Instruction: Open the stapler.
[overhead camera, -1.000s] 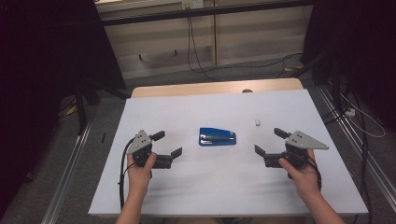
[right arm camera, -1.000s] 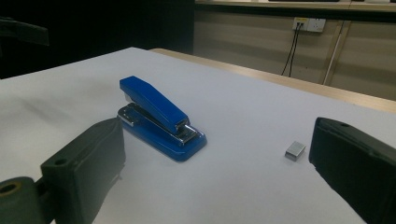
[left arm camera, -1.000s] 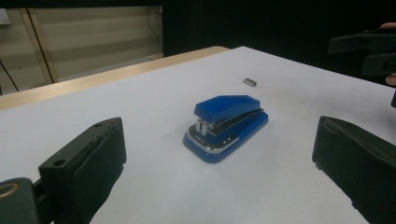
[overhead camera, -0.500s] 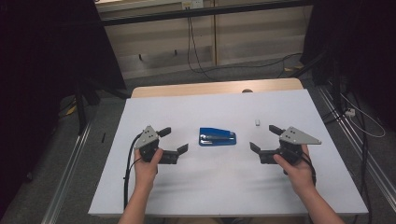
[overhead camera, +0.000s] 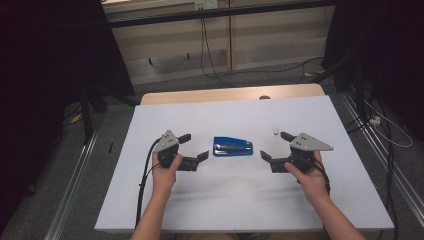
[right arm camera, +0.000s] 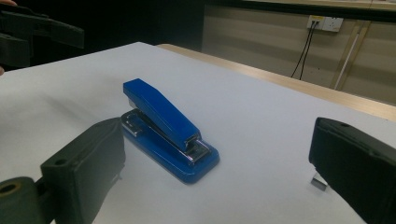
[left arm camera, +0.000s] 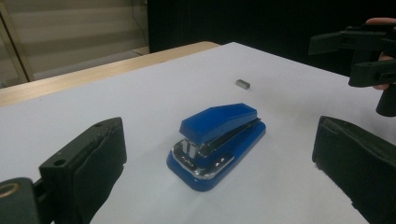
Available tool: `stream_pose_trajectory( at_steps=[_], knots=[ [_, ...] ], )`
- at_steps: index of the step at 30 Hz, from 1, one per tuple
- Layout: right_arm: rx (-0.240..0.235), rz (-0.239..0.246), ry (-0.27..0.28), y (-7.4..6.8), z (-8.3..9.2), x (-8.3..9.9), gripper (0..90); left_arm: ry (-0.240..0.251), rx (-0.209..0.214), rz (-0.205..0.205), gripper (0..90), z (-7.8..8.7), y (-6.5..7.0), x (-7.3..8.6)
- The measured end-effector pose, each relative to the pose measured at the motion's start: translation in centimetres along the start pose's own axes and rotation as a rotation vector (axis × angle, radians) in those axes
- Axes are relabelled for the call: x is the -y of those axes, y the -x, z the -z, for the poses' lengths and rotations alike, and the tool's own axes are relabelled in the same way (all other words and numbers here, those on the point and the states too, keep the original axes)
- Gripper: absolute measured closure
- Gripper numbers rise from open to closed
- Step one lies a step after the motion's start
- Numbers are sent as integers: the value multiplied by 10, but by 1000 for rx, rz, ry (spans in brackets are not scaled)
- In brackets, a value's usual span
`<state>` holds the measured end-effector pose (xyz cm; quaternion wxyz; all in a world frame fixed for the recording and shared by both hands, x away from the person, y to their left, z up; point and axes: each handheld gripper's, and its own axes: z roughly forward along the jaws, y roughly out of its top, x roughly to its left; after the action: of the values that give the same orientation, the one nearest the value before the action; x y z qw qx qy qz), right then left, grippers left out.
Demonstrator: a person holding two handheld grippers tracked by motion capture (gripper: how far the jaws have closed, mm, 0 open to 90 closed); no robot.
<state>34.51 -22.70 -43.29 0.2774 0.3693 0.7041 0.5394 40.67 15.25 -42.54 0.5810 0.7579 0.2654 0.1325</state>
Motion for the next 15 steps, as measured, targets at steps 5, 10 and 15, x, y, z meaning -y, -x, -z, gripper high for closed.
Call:
stream_pose_trajectory(
  at_steps=[5,10,15],
  knots=[
    [-5,6,-4,-2,-8,-2,34,-19,-1,-4,29,-7,-2,-2],
    [-9,15,-10,-2,-13,-4,33,-35,12,5,31,-15,-5,-2],
    [-13,19,-25,-3,-19,-3,34,-44,17,19,40,-23,-9,1]
  ],
)
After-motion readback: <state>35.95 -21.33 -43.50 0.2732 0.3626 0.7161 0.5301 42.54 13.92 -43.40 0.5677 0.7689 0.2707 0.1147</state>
